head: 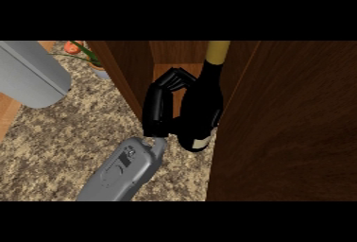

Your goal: Pick up the wine, place it into the cabinet and close the cabinet

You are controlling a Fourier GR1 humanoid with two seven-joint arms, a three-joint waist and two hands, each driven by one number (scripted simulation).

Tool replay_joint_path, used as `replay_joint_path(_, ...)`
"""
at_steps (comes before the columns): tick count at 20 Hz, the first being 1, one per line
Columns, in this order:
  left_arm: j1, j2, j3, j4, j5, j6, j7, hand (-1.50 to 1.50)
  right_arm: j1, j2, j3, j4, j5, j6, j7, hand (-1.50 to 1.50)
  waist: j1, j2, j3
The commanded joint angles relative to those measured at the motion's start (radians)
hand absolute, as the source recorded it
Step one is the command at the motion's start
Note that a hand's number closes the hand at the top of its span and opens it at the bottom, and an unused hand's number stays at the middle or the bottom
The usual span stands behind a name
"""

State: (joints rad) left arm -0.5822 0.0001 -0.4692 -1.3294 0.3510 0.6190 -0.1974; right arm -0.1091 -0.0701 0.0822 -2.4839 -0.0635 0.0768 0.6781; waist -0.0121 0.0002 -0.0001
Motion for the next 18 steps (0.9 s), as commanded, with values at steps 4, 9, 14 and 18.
replay_joint_path(4, 0.070, 0.000, 0.006, 0.083, -0.072, -0.048, -0.101, 1.50, 0.048, -0.020, -0.045, -0.104, -0.100, 0.020, 0.034, -1.50, 0.005, -0.001, 0.000)
replay_joint_path(9, -0.004, 0.000, 0.073, 0.206, -0.082, -0.061, -0.144, 1.50, 0.024, 0.020, 0.031, -0.084, 0.000, -0.019, 0.019, -1.50, 0.004, 0.000, 0.000)
replay_joint_path(14, -0.004, 0.000, 0.089, 0.195, -0.046, -0.035, -0.169, 1.50, 0.037, 0.013, 0.026, -0.105, -0.026, -0.002, 0.025, -1.50, 0.005, -0.001, 0.000)
replay_joint_path(18, -0.063, 0.000, 0.106, 0.293, 0.021, -0.032, -0.221, 1.50, 0.082, 0.015, 0.041, -0.147, -0.010, 0.000, 0.041, -1.50, -0.003, 0.000, 0.000)
